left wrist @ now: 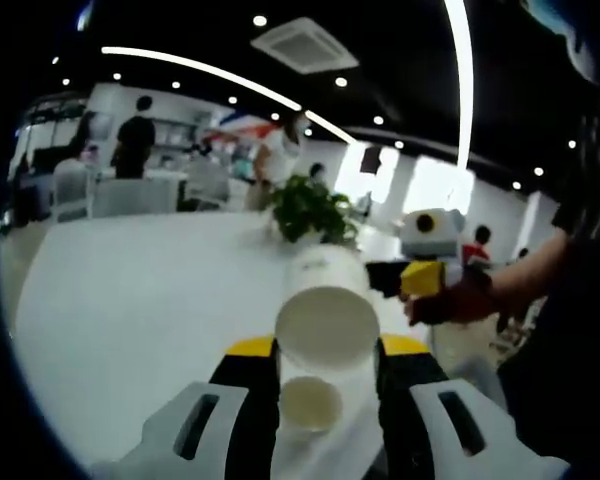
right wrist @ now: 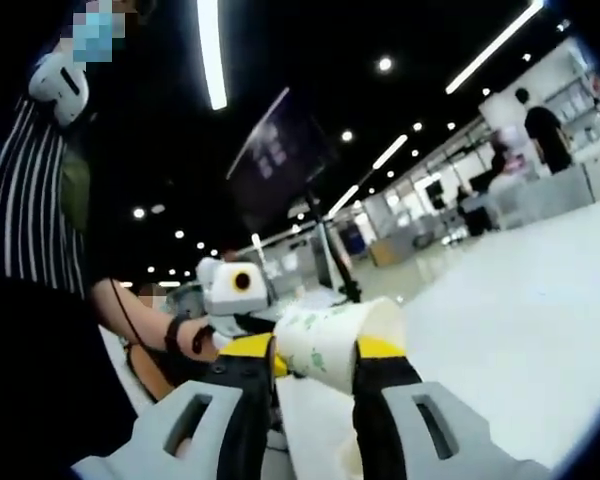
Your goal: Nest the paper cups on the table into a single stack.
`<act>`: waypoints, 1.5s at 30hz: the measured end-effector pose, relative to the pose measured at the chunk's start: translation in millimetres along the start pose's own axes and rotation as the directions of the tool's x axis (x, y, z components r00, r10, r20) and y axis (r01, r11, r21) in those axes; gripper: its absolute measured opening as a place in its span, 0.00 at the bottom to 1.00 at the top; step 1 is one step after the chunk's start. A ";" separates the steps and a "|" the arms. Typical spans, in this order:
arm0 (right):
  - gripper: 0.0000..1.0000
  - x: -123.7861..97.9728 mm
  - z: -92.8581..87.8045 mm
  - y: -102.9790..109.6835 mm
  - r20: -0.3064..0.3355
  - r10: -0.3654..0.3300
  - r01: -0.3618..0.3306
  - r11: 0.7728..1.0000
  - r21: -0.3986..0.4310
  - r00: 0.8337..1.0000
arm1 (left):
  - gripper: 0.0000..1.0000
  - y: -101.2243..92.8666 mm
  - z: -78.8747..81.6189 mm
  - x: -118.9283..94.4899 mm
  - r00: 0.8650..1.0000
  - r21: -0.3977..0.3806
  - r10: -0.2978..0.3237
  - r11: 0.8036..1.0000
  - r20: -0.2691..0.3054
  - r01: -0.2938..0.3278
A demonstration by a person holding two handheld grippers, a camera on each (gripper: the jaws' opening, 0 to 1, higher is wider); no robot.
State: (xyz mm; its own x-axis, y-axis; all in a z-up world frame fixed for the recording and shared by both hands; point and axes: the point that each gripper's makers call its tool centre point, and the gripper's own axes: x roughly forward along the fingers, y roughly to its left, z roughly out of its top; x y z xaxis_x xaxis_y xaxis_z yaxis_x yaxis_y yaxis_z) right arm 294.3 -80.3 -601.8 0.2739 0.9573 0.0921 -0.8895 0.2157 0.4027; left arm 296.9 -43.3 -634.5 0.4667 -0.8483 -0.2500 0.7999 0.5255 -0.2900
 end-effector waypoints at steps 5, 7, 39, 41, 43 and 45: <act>0.21 1.0 3.9 0.0 0.002 0.008 -0.008 1.000 -0.001 1.000 | 0.35 -0.4 -1.5 -0.5 1.000 0.000 -0.002 1.000 0.000 0.002; 0.18 1.1 6.0 0.2 0.005 0.013 -0.013 1.000 -0.006 1.000 | 0.35 -1.5 -1.6 -0.8 1.000 -0.012 -0.008 1.000 0.003 0.008; 0.00 5.9 -5.3 24.6 -0.056 0.110 -0.111 0.994 -0.020 0.992 | 0.33 -1.2 -11.3 -11.7 0.999 0.079 0.025 0.996 0.030 -0.027; 0.00 6.0 -6.0 24.6 -0.061 0.109 -0.111 0.994 -0.026 0.992 | 0.35 0.6 -10.2 -13.1 0.999 0.084 0.035 0.996 0.041 -0.039; 0.00 6.0 -7.0 25.2 -0.066 0.111 -0.112 0.993 -0.025 0.992 | 0.38 2.5 -11.0 -14.2 0.998 0.085 0.045 0.995 0.044 -0.048; 0.00 6.1 -7.9 25.3 -0.070 0.112 -0.114 0.993 -0.024 0.991 | 0.43 3.6 -9.3 -14.9 0.997 0.081 0.055 0.995 0.056 -0.059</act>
State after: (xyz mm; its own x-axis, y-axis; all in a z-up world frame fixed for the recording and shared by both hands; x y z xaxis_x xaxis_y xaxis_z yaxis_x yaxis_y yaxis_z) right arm 270.6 -67.5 -598.3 0.1465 0.9866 0.0724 -0.9233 0.1101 0.3679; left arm 289.4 -28.2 -640.4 0.5304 -0.8206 -0.2129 0.7987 0.5679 -0.1990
